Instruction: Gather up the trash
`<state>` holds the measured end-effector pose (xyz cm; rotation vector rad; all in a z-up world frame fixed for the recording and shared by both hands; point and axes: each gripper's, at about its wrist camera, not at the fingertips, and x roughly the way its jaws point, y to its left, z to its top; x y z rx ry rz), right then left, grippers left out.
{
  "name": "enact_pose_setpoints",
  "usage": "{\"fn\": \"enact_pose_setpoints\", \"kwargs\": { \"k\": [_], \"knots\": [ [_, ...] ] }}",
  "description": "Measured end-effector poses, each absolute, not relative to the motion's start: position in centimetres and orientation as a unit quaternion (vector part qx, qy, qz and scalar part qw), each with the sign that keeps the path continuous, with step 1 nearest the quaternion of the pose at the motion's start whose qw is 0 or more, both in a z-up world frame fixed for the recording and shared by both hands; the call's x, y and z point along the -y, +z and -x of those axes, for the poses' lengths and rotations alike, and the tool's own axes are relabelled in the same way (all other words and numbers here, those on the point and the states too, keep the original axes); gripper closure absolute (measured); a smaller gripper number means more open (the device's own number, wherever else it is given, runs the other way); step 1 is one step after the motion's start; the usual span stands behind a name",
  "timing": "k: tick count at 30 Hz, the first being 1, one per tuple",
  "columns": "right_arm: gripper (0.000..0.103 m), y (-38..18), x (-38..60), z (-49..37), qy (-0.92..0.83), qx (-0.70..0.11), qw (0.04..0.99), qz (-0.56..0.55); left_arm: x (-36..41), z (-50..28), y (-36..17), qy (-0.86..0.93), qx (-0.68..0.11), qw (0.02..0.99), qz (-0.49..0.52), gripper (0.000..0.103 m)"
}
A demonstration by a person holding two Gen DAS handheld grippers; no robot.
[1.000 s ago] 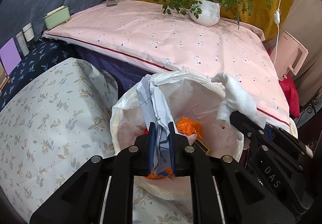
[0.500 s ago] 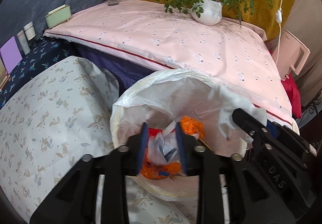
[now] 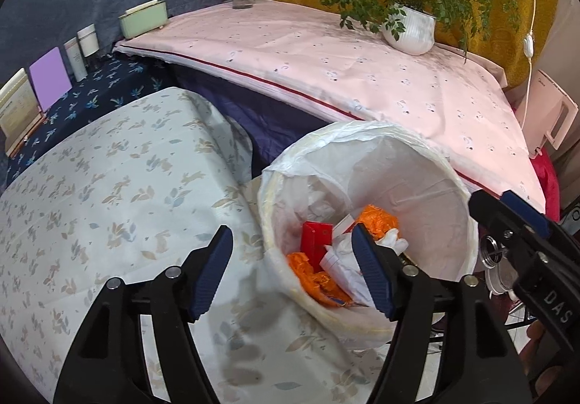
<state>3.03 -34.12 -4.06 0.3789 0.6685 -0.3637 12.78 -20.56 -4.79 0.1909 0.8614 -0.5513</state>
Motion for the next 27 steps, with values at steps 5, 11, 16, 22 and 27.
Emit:
{"fn": "enact_pose_setpoints", "kwargs": {
  "k": [5, 11, 16, 22, 27],
  "knots": [
    [0.033, -3.6, 32.9, -2.4, -0.178, -0.332, 0.912, -0.164, 19.2, -12.2, -4.8, -0.250, -0.408, 0.873, -0.094, 0.033],
    [0.024, -3.2, 31.3, -1.5, -0.186, -0.339, 0.912, -0.136, 17.5, -11.0, -4.5, -0.234, -0.396, 0.883, -0.097, 0.021],
    [0.019, -3.4, 30.4, -0.9, -0.189, -0.351, 0.908, -0.129, 16.4, -10.1, -4.5, -0.223, -0.392, 0.887, -0.097, 0.015],
    [0.013, -3.9, 29.7, -0.4, -0.194, -0.362, 0.905, -0.111, 15.1, -9.5, -4.8, -0.211, -0.396, 0.889, -0.089, 0.014],
    [0.013, -4.4, 29.4, 0.2, -0.193, -0.370, 0.902, -0.114, 14.3, -8.9, -5.6, -0.205, -0.403, 0.887, -0.088, 0.013]
  ]
}}
